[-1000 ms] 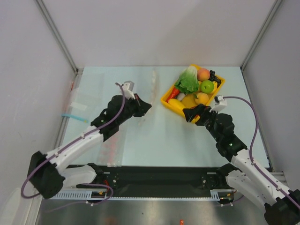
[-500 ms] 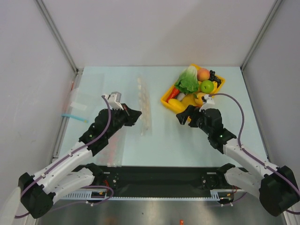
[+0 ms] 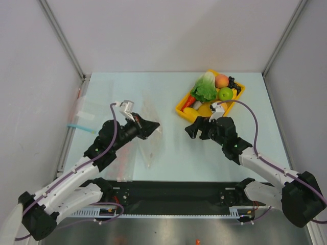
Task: Place the food in the zip-top bag and seal the zipper
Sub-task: Place the zipper food storage bag at the center of the board.
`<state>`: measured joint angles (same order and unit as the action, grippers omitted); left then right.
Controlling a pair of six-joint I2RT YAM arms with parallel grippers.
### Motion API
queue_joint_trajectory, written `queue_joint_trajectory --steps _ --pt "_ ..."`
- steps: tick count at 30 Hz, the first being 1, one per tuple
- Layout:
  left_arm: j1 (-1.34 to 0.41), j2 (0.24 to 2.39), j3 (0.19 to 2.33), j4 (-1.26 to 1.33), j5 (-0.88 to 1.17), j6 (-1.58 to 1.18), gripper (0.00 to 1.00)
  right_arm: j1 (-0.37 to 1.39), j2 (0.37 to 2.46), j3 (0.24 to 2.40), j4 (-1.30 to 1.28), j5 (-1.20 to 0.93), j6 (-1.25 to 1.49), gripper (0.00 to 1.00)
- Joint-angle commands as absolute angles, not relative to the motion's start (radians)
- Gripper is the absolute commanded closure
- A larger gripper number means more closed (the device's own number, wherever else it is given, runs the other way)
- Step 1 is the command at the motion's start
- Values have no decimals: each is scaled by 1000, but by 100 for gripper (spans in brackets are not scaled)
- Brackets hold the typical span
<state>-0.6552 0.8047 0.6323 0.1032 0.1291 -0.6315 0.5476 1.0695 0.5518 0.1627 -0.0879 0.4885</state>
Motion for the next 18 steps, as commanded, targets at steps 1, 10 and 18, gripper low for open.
queue_joint_trajectory --steps 1,10,18 --pt "-679 853 701 196 301 -657 100 551 1046 595 204 -112 451 9" --pt "-706 839 713 71 104 -603 100 656 963 520 383 -248 335 19" --pt "-721 844 721 28 78 -592 100 972 960 502 463 -70 39 15"
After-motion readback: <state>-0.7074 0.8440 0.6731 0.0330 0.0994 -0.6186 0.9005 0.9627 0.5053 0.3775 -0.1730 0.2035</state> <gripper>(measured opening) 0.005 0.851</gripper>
